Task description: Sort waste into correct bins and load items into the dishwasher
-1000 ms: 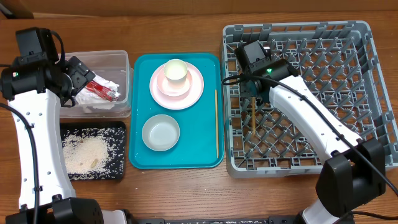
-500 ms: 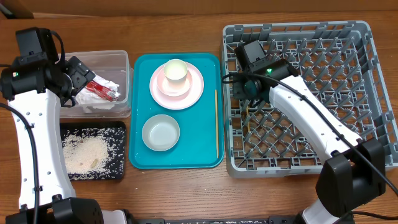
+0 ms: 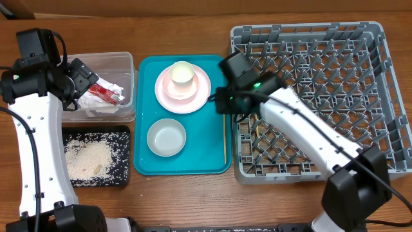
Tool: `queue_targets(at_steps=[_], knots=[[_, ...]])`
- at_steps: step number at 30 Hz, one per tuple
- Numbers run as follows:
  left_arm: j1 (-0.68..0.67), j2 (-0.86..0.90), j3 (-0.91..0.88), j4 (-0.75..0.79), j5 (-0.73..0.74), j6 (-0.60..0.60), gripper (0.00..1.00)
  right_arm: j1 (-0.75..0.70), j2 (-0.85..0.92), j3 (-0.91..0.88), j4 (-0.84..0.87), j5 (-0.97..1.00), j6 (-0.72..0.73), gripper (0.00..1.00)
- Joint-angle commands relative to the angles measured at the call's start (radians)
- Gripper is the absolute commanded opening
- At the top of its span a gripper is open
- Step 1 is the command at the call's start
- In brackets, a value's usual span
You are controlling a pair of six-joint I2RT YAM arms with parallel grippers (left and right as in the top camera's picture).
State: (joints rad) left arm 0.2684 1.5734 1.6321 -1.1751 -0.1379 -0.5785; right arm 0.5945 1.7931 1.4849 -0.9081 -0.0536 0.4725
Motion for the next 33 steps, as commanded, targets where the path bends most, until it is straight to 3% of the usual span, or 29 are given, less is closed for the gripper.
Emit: queue_targets(at_steps=[1, 6, 11, 24, 33], knots=[[0.000, 0.003, 0.019, 0.001, 0.008, -0.020, 1.00, 0.105, 0.003, 0.006, 0.010, 0.225, 0.095, 0.38], [0.000, 0.003, 0.019, 0.001, 0.008, -0.020, 1.00, 0.196, 0.005, 0.006, 0.009, 0.410, 0.205, 0.40], [0.000, 0.003, 0.019, 0.001, 0.008, -0.020, 1.00, 0.233, 0.030, 0.006, 0.013, 0.450, 0.298, 0.40], [0.000, 0.003, 0.019, 0.001, 0.008, -0.020, 1.00, 0.239, 0.220, -0.008, 0.048, 0.465, 0.298, 0.41], [0.000, 0.003, 0.019, 0.001, 0.008, -0.020, 1.00, 0.219, 0.291, -0.008, 0.067, 0.452, 0.299, 0.56]])
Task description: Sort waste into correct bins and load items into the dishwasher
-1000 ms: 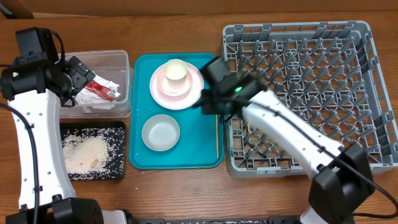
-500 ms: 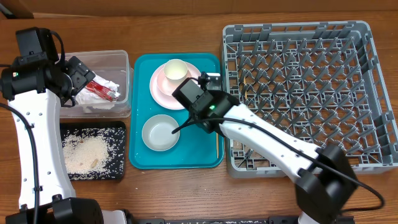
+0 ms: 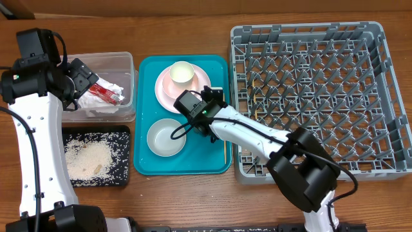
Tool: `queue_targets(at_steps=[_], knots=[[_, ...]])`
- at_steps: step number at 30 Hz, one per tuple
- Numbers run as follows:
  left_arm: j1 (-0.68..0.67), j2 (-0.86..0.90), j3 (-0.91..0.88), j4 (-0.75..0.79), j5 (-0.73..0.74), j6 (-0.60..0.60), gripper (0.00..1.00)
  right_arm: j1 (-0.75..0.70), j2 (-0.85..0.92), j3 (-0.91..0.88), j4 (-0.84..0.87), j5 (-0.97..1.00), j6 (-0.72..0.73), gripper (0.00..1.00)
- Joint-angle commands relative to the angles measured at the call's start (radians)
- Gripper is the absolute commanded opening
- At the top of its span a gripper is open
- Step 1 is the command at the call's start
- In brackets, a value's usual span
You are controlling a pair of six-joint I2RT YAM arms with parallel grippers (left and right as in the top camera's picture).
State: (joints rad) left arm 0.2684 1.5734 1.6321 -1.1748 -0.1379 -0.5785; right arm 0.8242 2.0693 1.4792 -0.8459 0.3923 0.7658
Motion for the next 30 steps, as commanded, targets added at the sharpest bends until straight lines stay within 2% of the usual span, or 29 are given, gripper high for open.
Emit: queue_targets(at_steps=[1, 11, 21, 30], knots=[[0.000, 0.003, 0.019, 0.001, 0.008, -0.020, 1.00, -0.013, 0.016, -0.003, 0.005, -0.001, 0.005, 0.56], [0.000, 0.003, 0.019, 0.001, 0.008, -0.020, 1.00, -0.069, 0.016, -0.004, 0.000, -0.154, 0.028, 0.57], [0.000, 0.003, 0.019, 0.001, 0.008, -0.020, 1.00, -0.079, 0.016, -0.018, 0.003, -0.164, 0.046, 0.57], [0.000, 0.003, 0.019, 0.001, 0.008, -0.020, 1.00, -0.077, 0.016, -0.019, 0.021, -0.293, 0.045, 0.58]])
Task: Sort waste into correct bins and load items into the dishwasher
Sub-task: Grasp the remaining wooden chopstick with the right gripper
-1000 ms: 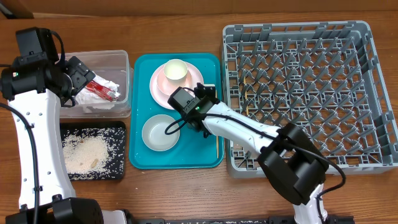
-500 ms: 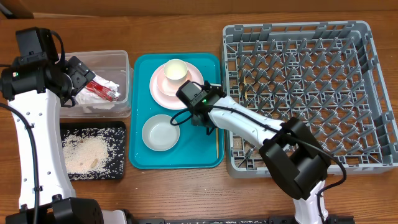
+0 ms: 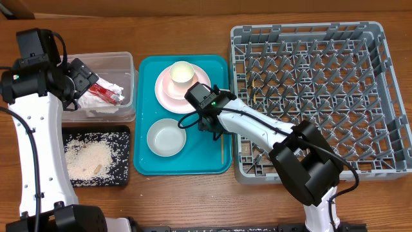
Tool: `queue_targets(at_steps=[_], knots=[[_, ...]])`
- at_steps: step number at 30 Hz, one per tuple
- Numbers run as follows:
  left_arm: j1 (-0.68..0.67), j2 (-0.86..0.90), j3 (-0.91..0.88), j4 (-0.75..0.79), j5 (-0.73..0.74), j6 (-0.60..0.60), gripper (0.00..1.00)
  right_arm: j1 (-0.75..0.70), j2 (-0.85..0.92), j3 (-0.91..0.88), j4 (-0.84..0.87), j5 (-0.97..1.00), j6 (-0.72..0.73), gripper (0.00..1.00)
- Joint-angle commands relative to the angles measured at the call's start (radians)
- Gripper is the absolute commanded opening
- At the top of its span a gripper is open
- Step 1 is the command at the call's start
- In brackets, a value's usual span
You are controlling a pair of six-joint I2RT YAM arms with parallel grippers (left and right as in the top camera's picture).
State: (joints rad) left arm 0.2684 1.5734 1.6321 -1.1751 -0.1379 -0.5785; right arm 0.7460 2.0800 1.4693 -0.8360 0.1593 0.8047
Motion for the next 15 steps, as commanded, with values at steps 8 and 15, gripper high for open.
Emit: queue_targets(at_steps=[8, 15], knots=[[0.000, 0.003, 0.019, 0.001, 0.008, -0.020, 1.00, -0.002, 0.006, -0.008, 0.039, -0.090, -0.055, 0.56], [0.000, 0.003, 0.019, 0.001, 0.008, -0.020, 1.00, -0.007, 0.006, -0.010, 0.042, -0.031, -0.200, 0.42]])
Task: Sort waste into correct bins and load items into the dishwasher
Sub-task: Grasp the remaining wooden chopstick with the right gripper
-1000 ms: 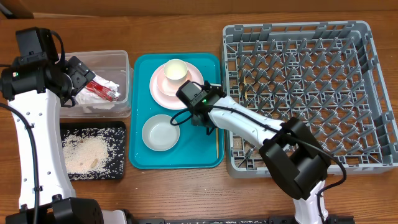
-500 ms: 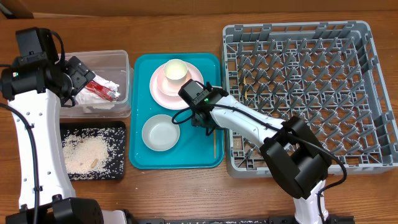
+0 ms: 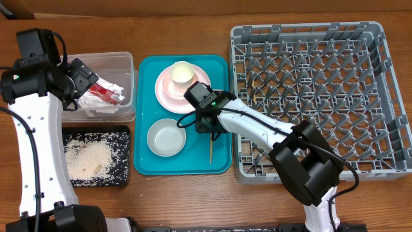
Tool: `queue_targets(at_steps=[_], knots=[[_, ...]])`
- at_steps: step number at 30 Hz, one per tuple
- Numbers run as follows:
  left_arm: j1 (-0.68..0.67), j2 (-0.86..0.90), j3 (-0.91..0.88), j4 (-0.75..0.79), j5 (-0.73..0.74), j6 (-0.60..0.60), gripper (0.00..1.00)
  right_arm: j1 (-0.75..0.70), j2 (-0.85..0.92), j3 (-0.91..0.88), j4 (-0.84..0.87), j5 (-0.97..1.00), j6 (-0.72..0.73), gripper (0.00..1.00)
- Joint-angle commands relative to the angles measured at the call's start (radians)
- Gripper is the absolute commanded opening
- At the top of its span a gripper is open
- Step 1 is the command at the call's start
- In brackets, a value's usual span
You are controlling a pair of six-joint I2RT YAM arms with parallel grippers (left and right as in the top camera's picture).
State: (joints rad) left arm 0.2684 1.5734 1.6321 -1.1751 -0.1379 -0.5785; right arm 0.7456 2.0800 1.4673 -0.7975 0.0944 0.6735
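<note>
My right gripper (image 3: 210, 126) is low over the teal tray (image 3: 145, 71), shut on the top end of a wooden chopstick (image 3: 210, 148) that points toward the tray's front edge. To its left sits a pale bowl (image 3: 166, 137). Behind it a cream cup (image 3: 182, 72) stands on a pink plate (image 3: 193, 93). The grey dish rack (image 3: 309, 38) lies to the right, with a thin yellowish stick (image 3: 256, 106) among its left pegs. Over the clear waste bin (image 3: 119, 61) with its red and white wrappers (image 3: 106, 91), my left gripper (image 3: 82, 78) hangs open.
A black tray (image 3: 122, 135) strewn with rice lies in front of the clear bin. The right arm stretches across the rack's front left corner to the teal tray. Brown table surrounds everything.
The chopstick has shifted left from near the tray's right edge to under my right gripper, which has barely moved. The left arm is still.
My right gripper was first at the rack's left edge, with the chopstick lying along the tray's right side. Then it was over the tray beside the bowl. It then stood nearer the chopstick, and now the chopstick sits under it, further left.
</note>
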Motion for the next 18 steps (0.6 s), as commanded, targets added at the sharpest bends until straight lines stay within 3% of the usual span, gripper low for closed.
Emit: queue_targets(at_steps=[1, 14, 18], knots=[[0.000, 0.003, 0.019, 0.001, 0.008, -0.020, 1.00, -0.006, 0.006, -0.008, 0.003, 0.035, -0.069, 0.42], [0.000, 0.003, 0.019, 0.001, 0.008, -0.020, 1.00, -0.008, 0.008, -0.046, 0.024, 0.036, -0.017, 0.35], [0.000, 0.003, 0.019, 0.001, 0.008, -0.020, 1.00, -0.008, 0.008, -0.049, 0.031, 0.035, -0.015, 0.28]])
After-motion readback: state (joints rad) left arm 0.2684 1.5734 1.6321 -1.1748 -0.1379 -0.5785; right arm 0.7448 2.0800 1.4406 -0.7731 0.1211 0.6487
